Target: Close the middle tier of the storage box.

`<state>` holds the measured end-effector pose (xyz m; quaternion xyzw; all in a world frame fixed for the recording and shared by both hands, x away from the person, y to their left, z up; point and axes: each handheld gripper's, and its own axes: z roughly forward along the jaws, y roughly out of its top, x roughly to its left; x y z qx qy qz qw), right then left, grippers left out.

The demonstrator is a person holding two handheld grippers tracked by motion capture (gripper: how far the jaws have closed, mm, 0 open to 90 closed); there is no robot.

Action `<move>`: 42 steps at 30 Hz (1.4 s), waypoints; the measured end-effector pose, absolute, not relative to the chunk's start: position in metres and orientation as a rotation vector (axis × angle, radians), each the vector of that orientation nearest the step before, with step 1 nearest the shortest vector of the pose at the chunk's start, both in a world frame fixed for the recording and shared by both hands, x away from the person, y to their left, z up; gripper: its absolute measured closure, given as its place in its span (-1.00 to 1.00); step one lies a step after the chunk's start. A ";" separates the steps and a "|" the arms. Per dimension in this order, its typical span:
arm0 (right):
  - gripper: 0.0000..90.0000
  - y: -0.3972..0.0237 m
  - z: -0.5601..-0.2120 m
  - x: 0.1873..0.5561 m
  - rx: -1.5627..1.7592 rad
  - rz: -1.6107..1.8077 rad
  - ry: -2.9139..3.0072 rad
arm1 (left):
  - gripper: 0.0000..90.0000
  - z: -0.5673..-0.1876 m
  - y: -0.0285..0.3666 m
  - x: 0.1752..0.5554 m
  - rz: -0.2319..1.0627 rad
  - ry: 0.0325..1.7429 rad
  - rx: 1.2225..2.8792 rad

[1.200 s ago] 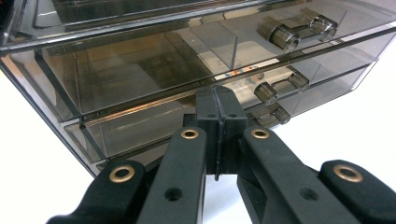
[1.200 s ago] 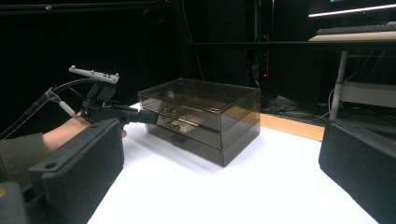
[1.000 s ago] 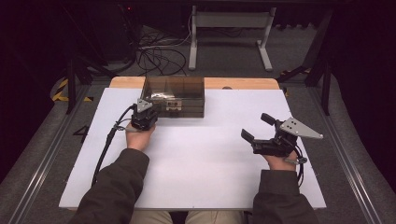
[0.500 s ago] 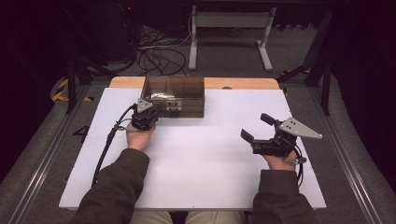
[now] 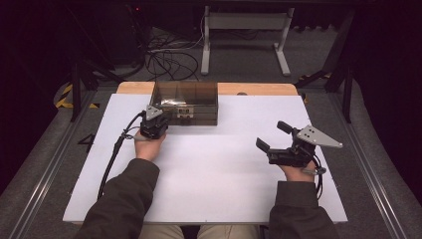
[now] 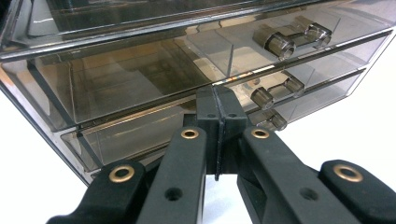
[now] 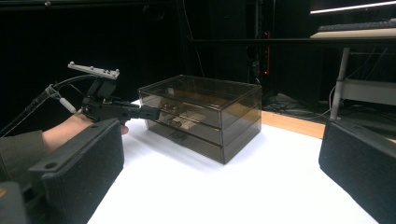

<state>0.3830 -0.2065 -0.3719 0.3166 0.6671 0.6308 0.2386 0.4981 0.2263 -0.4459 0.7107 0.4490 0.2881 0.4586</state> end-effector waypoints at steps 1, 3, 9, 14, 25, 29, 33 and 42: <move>-0.99 -0.207 -0.372 0.383 0.866 1.728 1.829 | 1.00 -0.446 0.226 0.498 0.708 1.109 1.749; -0.99 -0.207 -0.372 0.383 0.866 1.729 1.828 | 1.00 -0.446 0.226 0.498 0.696 1.114 1.748; -0.99 -0.207 -0.373 0.384 0.872 1.726 1.830 | 1.00 -0.446 0.225 0.497 0.685 1.099 1.740; -0.99 -0.207 -0.373 0.384 0.871 1.725 1.832 | 0.96 -0.444 0.226 0.495 0.676 1.093 1.731; -0.99 -0.206 -0.374 0.384 0.872 1.722 1.841 | 0.76 -0.436 0.225 0.487 0.687 1.052 1.731; -0.99 -0.205 -0.374 0.385 0.871 1.719 1.843 | 0.67 -0.432 0.225 0.483 0.691 1.043 1.720; -0.99 -0.204 -0.374 0.385 0.870 1.719 1.847 | 0.58 -0.429 0.225 0.478 0.698 1.036 1.700; -0.99 -0.204 -0.374 0.385 0.873 1.715 1.848 | 0.32 -0.424 0.232 0.470 0.703 1.033 1.678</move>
